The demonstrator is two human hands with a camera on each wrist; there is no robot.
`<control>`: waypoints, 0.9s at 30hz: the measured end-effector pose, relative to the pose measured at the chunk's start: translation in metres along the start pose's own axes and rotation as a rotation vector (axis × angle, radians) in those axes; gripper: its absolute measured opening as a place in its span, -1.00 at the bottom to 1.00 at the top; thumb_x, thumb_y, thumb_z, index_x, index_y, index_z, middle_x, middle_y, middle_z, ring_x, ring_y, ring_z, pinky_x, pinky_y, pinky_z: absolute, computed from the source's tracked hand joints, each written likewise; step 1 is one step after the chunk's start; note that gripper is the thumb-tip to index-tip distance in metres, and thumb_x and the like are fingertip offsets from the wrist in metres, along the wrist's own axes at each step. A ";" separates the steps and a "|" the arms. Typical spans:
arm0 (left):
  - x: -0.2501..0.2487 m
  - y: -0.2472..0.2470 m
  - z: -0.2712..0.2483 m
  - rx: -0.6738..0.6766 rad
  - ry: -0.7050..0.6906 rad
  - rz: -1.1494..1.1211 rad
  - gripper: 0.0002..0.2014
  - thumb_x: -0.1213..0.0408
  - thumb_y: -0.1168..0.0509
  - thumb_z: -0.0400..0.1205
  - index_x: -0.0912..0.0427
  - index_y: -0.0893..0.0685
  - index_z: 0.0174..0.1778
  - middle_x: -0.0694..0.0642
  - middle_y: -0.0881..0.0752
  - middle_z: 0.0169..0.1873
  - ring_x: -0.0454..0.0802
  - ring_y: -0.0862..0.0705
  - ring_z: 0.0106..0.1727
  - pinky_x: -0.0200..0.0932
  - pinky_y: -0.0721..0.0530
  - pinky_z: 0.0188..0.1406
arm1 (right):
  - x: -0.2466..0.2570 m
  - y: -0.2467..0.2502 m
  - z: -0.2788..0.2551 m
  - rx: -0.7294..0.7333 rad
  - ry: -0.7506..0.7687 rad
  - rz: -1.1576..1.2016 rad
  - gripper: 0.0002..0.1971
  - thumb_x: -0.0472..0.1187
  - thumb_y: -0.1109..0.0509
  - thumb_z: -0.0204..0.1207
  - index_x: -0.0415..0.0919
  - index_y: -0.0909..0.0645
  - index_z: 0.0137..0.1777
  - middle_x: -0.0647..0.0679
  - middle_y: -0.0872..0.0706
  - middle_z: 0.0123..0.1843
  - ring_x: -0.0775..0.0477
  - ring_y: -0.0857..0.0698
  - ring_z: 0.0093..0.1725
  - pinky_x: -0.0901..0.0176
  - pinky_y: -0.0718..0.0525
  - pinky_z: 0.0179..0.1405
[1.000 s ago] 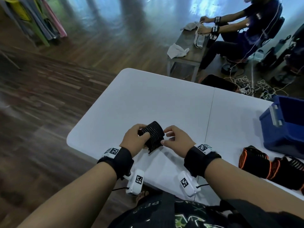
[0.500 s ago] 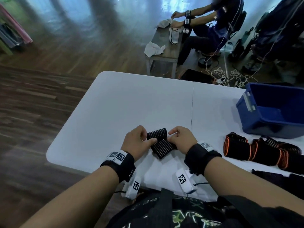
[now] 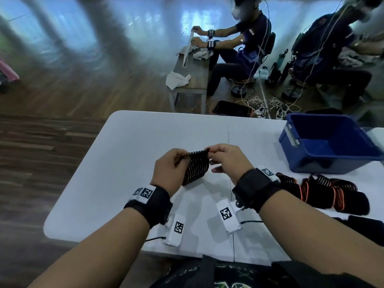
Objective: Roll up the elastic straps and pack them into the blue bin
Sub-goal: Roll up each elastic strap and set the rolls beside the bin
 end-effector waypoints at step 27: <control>-0.055 -0.011 0.012 -0.006 -0.178 -0.144 -0.78 0.38 -0.45 0.61 -0.05 -0.78 0.06 -0.11 -0.84 -0.08 -0.17 -0.80 -0.02 -0.08 -0.78 0.09 | 0.046 0.026 -0.013 -0.179 0.331 -0.236 -0.84 -0.11 -0.49 0.38 0.21 -0.71 -0.10 0.19 -0.72 -0.30 -0.07 -0.78 -0.17 -0.24 -0.81 -0.11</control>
Point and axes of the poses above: each hand's wrist, its own z-axis towards the middle knuckle, its own y-axis out of the back of the hand, x = y × z, the point moved 10 cm from there along z, towards the middle knuckle
